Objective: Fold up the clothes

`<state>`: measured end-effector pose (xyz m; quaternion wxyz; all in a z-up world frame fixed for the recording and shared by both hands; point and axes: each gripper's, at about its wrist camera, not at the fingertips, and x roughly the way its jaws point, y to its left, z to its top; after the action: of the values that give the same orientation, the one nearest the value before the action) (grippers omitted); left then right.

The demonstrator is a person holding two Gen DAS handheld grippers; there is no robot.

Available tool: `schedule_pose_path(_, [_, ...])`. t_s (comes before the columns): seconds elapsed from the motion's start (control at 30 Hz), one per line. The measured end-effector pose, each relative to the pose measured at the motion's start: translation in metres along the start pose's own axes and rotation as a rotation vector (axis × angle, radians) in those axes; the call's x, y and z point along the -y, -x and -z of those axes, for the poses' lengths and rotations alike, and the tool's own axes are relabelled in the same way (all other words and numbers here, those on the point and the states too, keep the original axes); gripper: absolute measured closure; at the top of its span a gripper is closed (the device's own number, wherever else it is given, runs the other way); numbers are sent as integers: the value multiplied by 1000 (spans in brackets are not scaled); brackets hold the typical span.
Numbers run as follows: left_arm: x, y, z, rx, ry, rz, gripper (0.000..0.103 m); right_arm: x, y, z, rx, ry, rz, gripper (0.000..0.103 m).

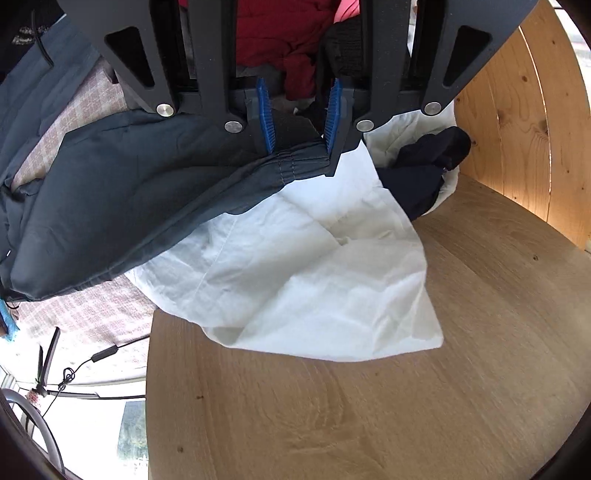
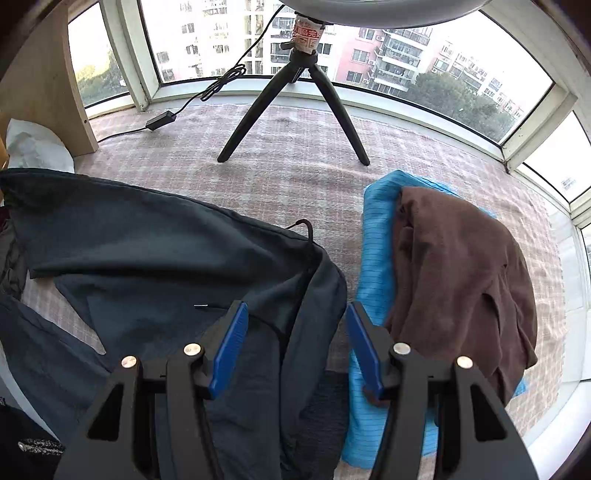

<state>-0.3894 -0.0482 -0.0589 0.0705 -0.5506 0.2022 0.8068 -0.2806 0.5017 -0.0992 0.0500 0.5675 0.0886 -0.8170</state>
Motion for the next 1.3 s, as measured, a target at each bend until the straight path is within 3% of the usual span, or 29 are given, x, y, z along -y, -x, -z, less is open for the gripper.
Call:
schedule_pose_path(0.17, [-25, 16, -9, -9, 41, -73, 80, 3, -23, -21, -8, 170, -55, 49])
schedule_pose_path(0.33, [-31, 19, -18, -34, 54, -141, 80, -6, -75, -34, -108, 290, -100, 49])
schedule_pose_path(0.47, [-46, 30, -20, -37, 92, -201, 80, 3, -92, -29, -168, 298, -203, 48])
schedule_pose_path(0.57, [-64, 35, -17, -53, 137, -238, 80, 16, -84, -26, -157, 255, -284, 49])
schedule_pose_path(0.77, [-90, 33, 13, -99, 226, -267, 80, 10, -83, -6, -222, 373, -234, 49])
schedule_pose_path(0.87, [-83, 27, 28, -123, 216, -273, 80, -2, -84, 8, -268, 437, -240, 49])
schedule_pose_path(1.07, [-72, 27, 26, -110, 194, -246, 80, -19, -103, 29, -322, 467, -251, 49])
schedule_pose_path(1.17, [-71, 30, 23, -101, 188, -236, 80, -26, -112, 40, -314, 473, -228, 57])
schedule_pose_path(1.2, [-70, 31, 22, -98, 187, -233, 80, -26, -111, 42, -294, 456, -230, 70])
schedule_pose_path(1.23, [-70, 32, 22, -96, 189, -230, 80, -23, -110, 43, -276, 408, -239, 75])
schedule_pose_path(1.27, [-69, 32, 22, -94, 188, -229, 80, -21, -109, 43, -260, 373, -219, 94])
schedule_pose_path(1.3, [-67, 33, 22, -90, 183, -228, 80, -21, -106, 45, -251, 357, -203, 98])
